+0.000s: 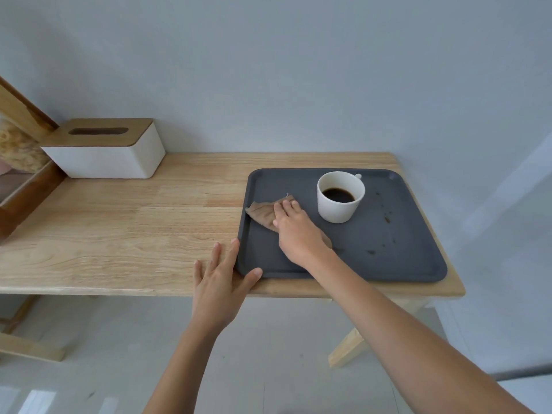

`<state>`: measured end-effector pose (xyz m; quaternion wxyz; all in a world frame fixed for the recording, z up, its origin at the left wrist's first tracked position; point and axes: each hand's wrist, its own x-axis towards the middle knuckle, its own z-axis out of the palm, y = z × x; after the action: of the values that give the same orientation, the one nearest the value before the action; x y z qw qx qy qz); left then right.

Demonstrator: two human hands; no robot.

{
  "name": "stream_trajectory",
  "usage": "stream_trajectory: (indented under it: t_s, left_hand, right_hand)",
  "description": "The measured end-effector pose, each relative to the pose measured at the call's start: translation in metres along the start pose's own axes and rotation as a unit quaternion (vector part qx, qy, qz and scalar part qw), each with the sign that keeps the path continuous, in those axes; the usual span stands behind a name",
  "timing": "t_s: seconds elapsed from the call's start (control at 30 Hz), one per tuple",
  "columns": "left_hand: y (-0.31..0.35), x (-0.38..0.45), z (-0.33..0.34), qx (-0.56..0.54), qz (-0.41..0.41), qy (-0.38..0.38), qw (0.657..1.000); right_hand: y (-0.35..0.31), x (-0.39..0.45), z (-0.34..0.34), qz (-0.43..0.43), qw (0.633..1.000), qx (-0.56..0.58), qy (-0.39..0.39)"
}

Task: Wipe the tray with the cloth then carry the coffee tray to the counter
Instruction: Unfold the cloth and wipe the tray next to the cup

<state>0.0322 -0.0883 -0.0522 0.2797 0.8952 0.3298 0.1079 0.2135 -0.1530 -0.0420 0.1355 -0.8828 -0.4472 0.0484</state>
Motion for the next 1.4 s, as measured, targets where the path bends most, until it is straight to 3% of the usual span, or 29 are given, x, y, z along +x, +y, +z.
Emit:
stream_trajectory:
  t_s: [0.33, 0.83, 1.13, 1.4]
  left_hand:
    - [-0.002, 0.001, -0.001, -0.025, 0.001, -0.005, 1.000]
    - [-0.002, 0.001, -0.004, -0.032, 0.003, -0.004, 0.999]
    - [-0.006, -0.001, -0.003, 0.015, -0.002, 0.002, 1.000]
    - [-0.008, 0.001, 0.001, 0.046, 0.009, -0.008, 0.999]
  right_hand:
    - [0.005, -0.049, -0.008, -0.056, 0.998, 0.003, -0.015]
    - [0.008, 0.082, -0.007, 0.014, 1.000, -0.025, -0.008]
    - [0.006, -0.005, -0.011, -0.106, 0.994, -0.008, -0.037]
    - [0.061, -0.072, -0.032, -0.163, 0.982, 0.023, -0.092]
